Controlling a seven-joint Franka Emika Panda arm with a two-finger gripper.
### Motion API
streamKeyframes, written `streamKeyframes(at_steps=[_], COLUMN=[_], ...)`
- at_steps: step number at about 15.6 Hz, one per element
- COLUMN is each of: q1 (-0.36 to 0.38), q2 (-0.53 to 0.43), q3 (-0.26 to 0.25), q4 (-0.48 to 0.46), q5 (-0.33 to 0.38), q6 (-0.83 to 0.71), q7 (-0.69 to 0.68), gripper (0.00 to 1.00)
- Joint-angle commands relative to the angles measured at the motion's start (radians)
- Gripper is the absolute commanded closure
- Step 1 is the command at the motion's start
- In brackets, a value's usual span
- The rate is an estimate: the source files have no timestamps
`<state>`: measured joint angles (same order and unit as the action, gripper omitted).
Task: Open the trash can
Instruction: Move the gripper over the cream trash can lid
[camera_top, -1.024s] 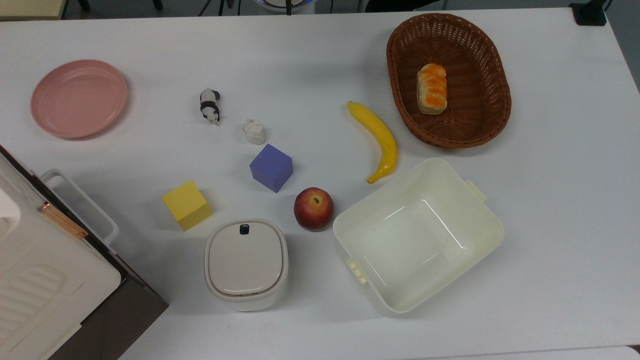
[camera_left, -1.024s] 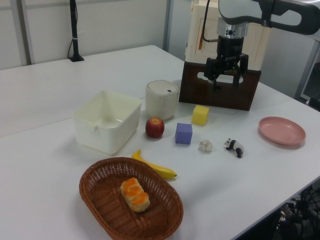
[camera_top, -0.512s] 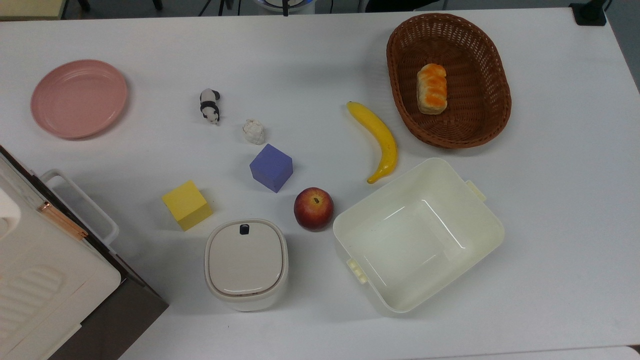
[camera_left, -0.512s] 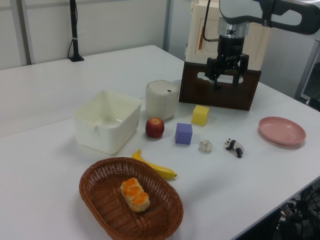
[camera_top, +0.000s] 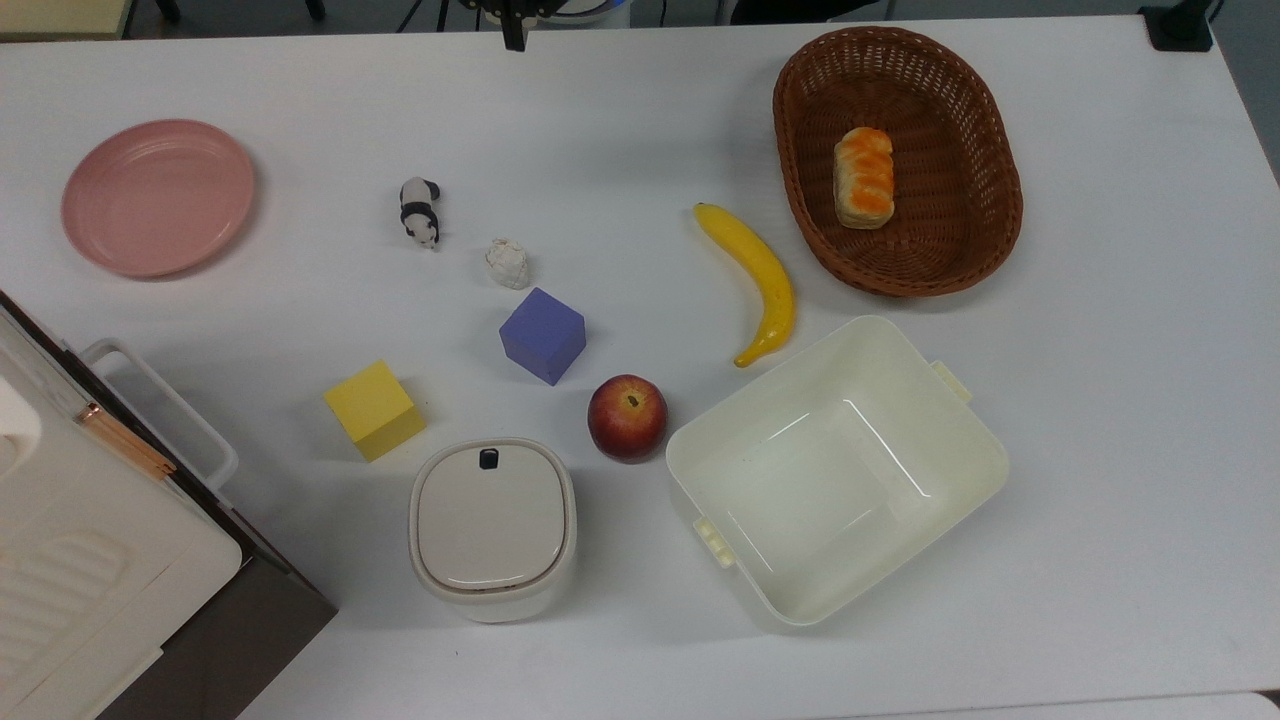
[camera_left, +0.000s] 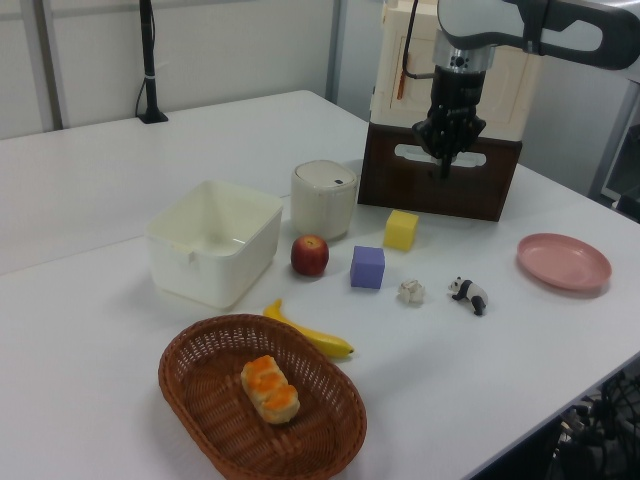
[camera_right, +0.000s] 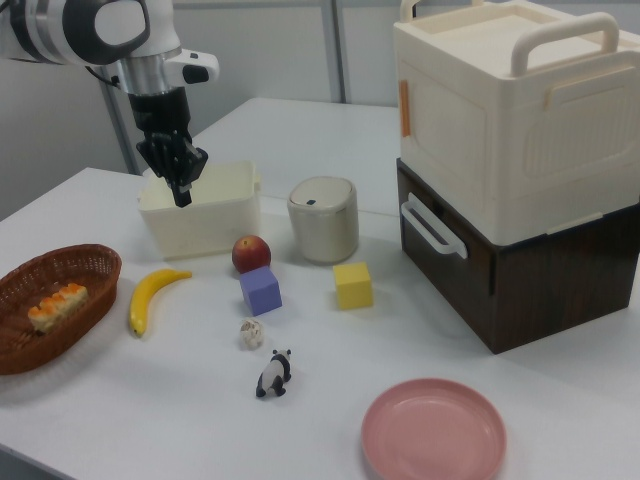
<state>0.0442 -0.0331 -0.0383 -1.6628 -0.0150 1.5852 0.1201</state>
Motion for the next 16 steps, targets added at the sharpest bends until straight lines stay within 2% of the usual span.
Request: streamKeyframes(at_steps=[1,4,8,12,16], q1=[-0.003,-0.001,0.002,-0.003,-0.006], q2=[-0.008,0.016,0.091,0.163,0.281], q3=[0.003,0.005,0.012,0.012,0.012], q4=[-0.015,-0.014,-0.005,-0.002,0.098], q5=[0.021,0.027,0.027,0.001,-0.043], q6=[0.071,0.143,0.388,0.557,0.625], q7=[-0.01,0.003,0.137,0.155,0.159], gripper=[0.96,0.95,0.92,0.92,0.92])
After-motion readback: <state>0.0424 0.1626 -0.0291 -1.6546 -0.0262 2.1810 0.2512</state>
